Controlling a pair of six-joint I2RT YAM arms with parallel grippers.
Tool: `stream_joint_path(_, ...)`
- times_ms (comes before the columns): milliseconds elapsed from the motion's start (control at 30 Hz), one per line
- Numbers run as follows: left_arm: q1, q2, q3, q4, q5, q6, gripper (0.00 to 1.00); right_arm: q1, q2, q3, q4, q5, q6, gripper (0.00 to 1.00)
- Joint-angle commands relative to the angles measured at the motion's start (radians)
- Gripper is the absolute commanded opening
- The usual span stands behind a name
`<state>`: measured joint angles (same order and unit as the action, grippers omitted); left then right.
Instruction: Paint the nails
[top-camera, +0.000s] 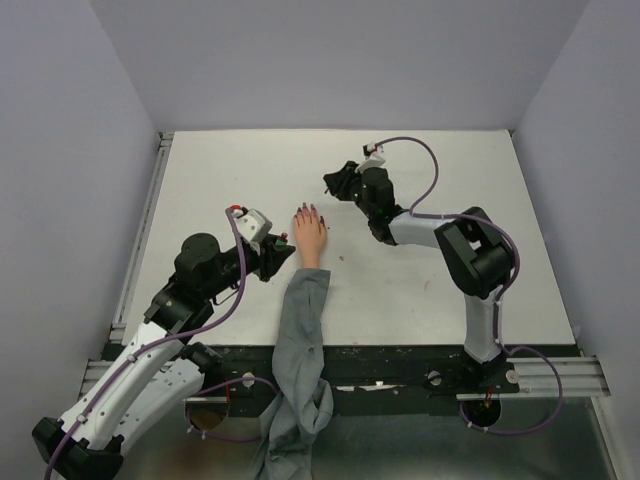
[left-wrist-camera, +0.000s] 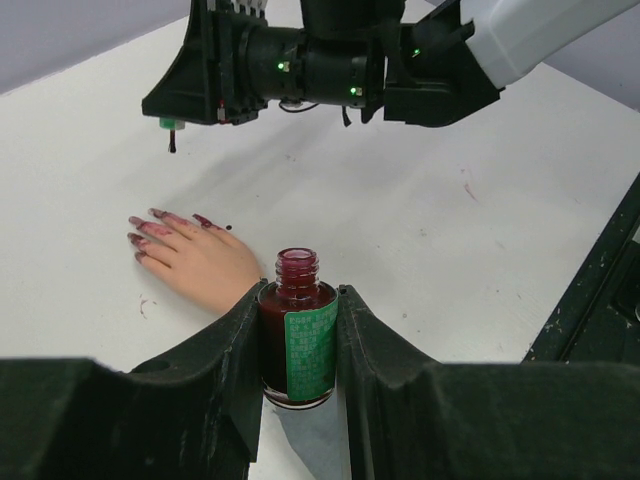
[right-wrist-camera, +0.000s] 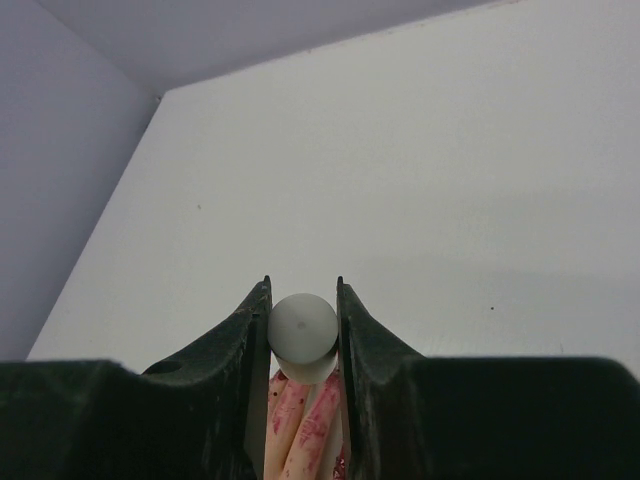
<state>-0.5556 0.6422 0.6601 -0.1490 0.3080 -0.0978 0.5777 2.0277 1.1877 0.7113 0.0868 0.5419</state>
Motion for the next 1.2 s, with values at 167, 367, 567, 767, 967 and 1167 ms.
stream_joint_path(167, 0.005, -0.035, 0.018, 0.04, 0.026, -0.043, 0.0, -0.003, -0.277, -0.157, -0.07, -0.007, -0.062, 0.01)
stream_joint_path(367, 0.005, -0.032, 0.024, 0.028, 0.036, -0.062, 0.0, -0.001, -0.483, -0.226, -0.269, -0.142, -0.088, 0.01)
stream_joint_path(567, 0.005, 0.022, 0.061, -0.029, 0.078, -0.066, 0.0, 0.016, -0.659, -0.259, -0.43, -0.303, -0.019, 0.01)
stream_joint_path(767, 0.005, 0.042, 0.062, -0.009, 0.187, -0.094, 0.0, 0.125, -0.842, -0.316, -0.457, -0.341, 0.039, 0.01)
stream_joint_path(967, 0.003, 0.07, 0.059, 0.037, 0.403, -0.117, 0.0, 0.211, -0.943, -0.316, -0.474, -0.364, 0.072, 0.01)
stream_joint_path(1167, 0.003, 0.077, 0.041, 0.103, 0.534, -0.157, 0.0, 0.255, -0.997, -0.347, -0.359, -0.39, 0.11, 0.01)
